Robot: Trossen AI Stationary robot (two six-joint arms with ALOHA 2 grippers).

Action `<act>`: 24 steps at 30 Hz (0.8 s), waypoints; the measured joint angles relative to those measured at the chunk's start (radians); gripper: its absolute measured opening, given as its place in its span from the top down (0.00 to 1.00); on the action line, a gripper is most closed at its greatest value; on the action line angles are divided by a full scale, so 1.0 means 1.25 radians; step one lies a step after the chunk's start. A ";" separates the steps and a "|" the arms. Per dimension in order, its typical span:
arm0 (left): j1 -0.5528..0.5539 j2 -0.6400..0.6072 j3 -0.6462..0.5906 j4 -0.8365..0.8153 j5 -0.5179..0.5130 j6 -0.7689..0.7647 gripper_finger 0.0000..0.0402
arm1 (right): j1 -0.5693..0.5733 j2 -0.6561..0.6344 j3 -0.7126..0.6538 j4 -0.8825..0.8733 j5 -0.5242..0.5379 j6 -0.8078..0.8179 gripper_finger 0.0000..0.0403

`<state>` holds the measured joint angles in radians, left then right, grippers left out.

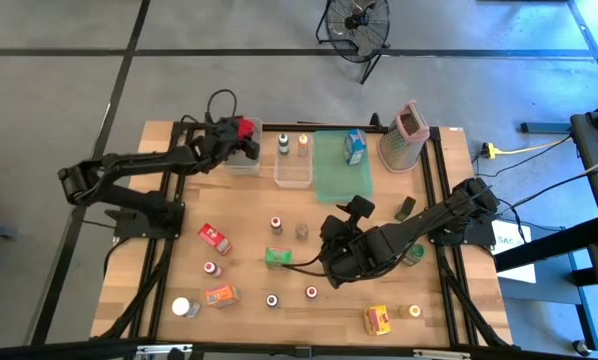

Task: Pick & Place Kitchen Items
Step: Put the red seasoning can into the gray bin

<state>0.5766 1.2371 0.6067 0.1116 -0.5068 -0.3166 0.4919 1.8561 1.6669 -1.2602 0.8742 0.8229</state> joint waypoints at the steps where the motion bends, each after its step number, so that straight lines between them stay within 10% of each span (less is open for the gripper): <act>1: 0.001 0.008 0.000 0.000 0.000 -0.008 0.46 | 0.000 0.000 0.000 0.000 0.000 0.000 0.14; 24: 0.033 0.178 0.024 0.118 -0.043 -0.029 0.46 | -0.008 0.000 0.000 -0.004 0.012 -0.001 0.14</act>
<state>0.6178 1.4599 0.6373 0.2595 -0.5604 -0.3523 0.4820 1.8561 1.6669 -1.2648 0.8890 0.8223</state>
